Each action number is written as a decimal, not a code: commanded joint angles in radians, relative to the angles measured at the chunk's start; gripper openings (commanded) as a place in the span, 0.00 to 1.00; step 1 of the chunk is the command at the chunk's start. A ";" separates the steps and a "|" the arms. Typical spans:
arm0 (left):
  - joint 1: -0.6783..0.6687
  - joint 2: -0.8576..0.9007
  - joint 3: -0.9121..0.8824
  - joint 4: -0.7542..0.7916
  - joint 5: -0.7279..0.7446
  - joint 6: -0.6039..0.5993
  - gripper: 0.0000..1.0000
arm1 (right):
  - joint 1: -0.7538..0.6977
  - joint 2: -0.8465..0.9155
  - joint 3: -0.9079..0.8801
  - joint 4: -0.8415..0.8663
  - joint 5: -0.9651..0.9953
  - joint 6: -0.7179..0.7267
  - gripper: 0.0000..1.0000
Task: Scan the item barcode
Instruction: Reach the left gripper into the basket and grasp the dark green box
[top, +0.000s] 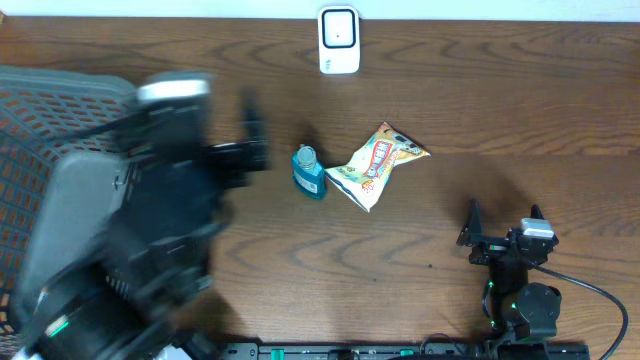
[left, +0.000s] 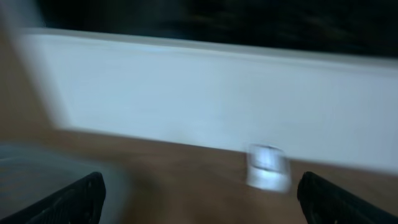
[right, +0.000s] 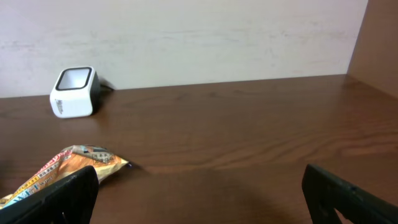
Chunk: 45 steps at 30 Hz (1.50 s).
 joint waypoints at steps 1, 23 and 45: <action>0.152 -0.115 0.001 -0.108 -0.190 -0.134 0.98 | 0.011 -0.004 -0.001 -0.004 -0.002 -0.009 0.99; 0.924 0.034 -0.034 -0.472 0.239 -0.556 0.98 | 0.011 -0.004 -0.001 -0.004 -0.002 -0.009 0.99; 1.236 0.528 -0.248 -0.411 0.710 -0.431 0.98 | 0.011 -0.004 -0.001 -0.004 -0.002 -0.009 0.99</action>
